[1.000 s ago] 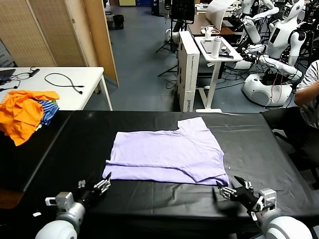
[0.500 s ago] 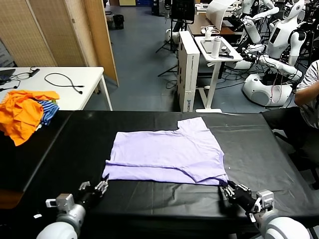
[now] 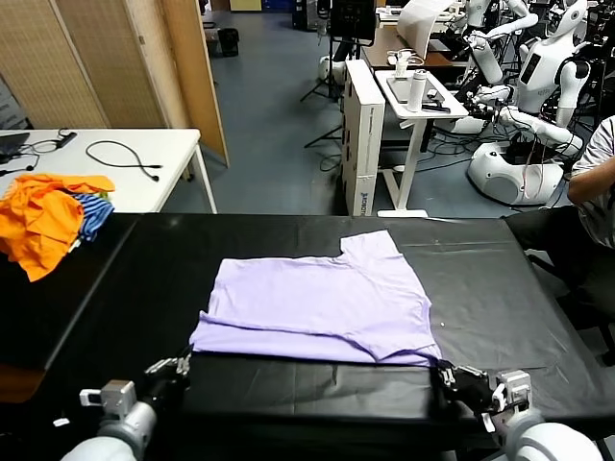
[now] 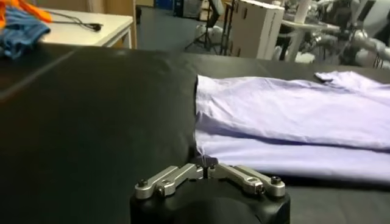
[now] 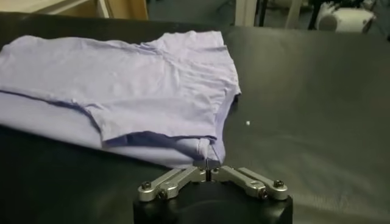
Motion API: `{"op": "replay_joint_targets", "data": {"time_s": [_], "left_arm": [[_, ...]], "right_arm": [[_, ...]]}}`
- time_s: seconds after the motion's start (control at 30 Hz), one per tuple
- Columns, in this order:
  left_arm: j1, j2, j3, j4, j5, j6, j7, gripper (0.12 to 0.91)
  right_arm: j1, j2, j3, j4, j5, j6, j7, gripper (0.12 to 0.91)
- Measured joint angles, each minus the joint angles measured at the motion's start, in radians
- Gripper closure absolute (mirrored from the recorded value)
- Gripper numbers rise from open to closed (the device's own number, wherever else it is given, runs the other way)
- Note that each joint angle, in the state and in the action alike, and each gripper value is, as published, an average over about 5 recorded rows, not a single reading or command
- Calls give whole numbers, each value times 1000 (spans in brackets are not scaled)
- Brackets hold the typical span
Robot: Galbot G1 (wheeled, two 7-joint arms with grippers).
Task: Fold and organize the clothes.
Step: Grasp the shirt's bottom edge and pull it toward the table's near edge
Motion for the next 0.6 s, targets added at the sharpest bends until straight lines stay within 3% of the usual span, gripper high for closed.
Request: {"op": "replay_joint_targets", "data": {"time_s": [0.27, 0.33, 0.43, 0.53, 0.6], "left_arm": [[122, 23, -35, -72, 24, 34, -10, 886], [143, 23, -44, -87, 21, 45, -15, 886], [158, 20, -55, -104, 18, 54, -26, 867], [160, 16, -67, -116, 12, 62, -37, 744], [159, 18, -77, -123, 1, 74, -45, 612]], "right_arm": [[-39, 10, 3, 42, 2, 0, 23, 860], [-50, 16, 10, 56, 3, 0, 25, 785], [-75, 26, 22, 82, 2, 0, 27, 602], [-106, 37, 35, 112, 4, 0, 28, 413], [-119, 40, 45, 132, 17, 0, 26, 286]]}}
